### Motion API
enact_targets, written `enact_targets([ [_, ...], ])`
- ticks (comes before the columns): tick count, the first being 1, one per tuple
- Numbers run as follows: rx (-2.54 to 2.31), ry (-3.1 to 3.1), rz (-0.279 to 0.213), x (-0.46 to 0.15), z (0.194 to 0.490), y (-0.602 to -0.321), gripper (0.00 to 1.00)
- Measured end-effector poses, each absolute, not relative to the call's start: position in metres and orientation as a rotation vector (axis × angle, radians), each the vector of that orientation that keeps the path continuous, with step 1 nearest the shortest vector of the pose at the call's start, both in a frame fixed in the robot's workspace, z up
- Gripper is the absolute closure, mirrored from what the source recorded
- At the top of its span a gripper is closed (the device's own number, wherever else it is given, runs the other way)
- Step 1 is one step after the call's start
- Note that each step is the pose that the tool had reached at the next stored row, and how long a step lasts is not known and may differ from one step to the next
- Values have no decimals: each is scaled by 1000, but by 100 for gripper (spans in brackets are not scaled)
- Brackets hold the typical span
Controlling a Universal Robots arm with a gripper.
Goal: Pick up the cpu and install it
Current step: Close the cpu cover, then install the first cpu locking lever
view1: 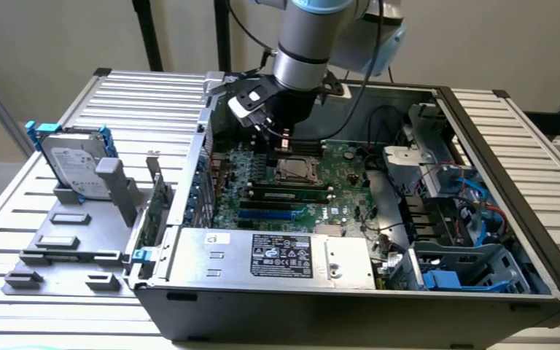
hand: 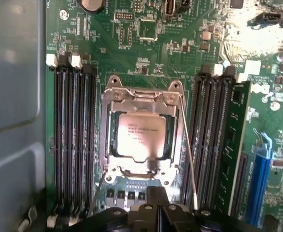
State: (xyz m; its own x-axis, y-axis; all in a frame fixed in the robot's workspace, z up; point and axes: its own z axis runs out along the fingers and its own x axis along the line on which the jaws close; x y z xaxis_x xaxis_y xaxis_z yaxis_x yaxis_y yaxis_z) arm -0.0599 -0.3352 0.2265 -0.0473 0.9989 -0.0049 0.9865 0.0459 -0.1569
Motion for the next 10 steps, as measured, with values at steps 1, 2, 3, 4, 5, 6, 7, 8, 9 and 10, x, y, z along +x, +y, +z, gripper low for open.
enact_targets([
  [1,-2093,-2193,177,-63,229,-336,89],
  [2,-2093,-2194,176,-67,231,-337,89],
  [3,-2093,-2194,176,-71,234,-337,89],
  [4,-2094,-2194,176,-74,236,-337,89],
  [5,-2094,-2194,176,-77,238,-337,89],
  [6,-2094,-2194,176,-79,240,-337,89],
  [7,-2094,-2193,176,-81,241,-337,89],
  [8,-2097,-2191,176,-82,242,-337,89],
  [9,-2101,-2187,175,-83,243,-337,89],
  [10,-2109,-2179,175,-84,243,-337,89],
])
